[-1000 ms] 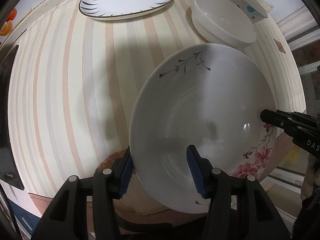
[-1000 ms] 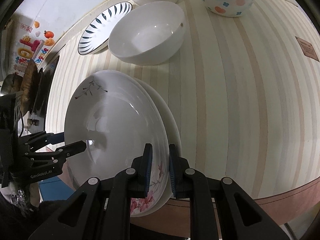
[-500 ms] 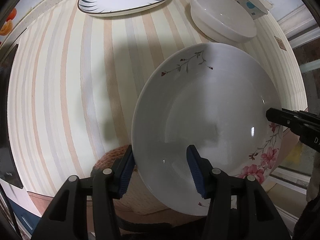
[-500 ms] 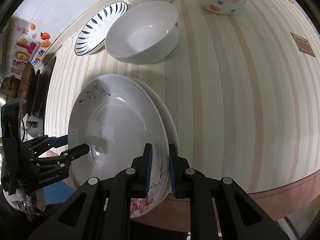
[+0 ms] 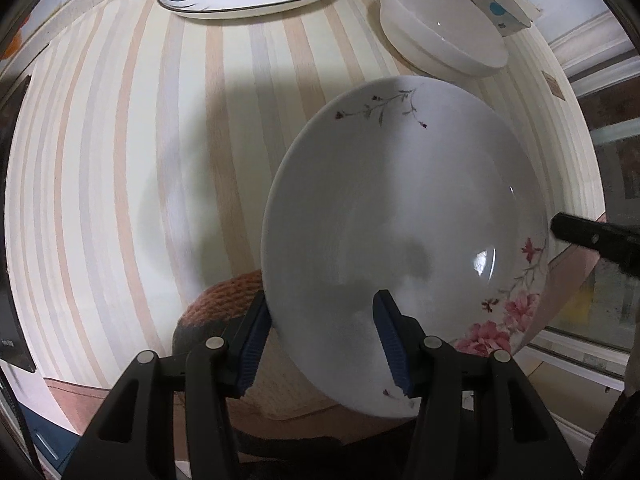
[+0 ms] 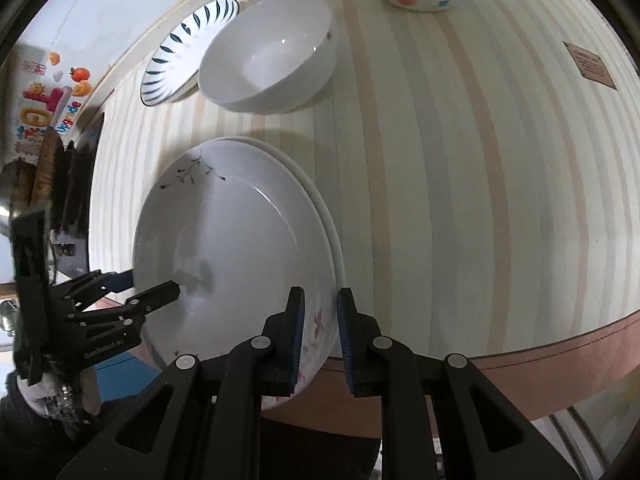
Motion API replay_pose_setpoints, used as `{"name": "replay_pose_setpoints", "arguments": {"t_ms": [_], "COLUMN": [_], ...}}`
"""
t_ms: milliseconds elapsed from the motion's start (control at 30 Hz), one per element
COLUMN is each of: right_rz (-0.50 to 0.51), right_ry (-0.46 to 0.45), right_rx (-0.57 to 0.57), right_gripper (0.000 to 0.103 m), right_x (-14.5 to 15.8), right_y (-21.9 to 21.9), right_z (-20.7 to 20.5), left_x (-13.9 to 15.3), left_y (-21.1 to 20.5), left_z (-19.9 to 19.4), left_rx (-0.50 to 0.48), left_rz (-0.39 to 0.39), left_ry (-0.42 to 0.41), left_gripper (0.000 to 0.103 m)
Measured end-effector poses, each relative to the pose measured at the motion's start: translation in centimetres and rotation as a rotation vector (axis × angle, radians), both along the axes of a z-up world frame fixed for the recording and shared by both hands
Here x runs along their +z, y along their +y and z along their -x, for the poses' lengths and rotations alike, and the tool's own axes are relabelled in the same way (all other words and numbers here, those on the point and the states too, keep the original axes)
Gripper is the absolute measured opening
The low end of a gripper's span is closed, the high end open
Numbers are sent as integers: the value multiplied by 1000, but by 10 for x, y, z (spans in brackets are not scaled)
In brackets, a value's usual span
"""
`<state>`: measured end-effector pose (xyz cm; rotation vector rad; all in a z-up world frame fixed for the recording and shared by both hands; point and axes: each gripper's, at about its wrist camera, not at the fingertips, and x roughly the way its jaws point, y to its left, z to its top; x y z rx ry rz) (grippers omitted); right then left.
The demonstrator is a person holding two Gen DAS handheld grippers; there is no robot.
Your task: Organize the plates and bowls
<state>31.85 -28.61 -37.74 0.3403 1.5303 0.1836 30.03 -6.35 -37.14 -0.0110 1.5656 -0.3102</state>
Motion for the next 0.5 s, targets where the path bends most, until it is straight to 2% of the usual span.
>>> {"name": "replay_pose_setpoints", "arguments": {"t_ms": [100,200,233,300,333,400,500], "right_rz": [-14,-52,-67,-103,-124,-134,-102], "right_ry": [-16,-75,-96,-150,-170,-196,-191], "right_rx": [-26,-47,-47,-40,-37,-28,-28], "right_gripper": [20,21,22,38,40,42,42], "right_x": [14,43,52,72,79,85,77], "right_y": [-5,-2,1,14,22,36,58], "right_z": [-4,-21,-29,-56,-73,-105,-158], "left_x": [18,45,55,69,75,81,75], "left_y": [16,38,47,62,71,84,100], "left_z": [0,-14,-25,-50,-68,-104,-144], "left_rx": [30,86,116,159,183,223,256], "left_rz": [30,64,78,107,111,98,79], "left_ry": [-28,-76,-97,-128,-148,-188,-206], "left_gripper": [50,50,50,50,50,50,50]}}
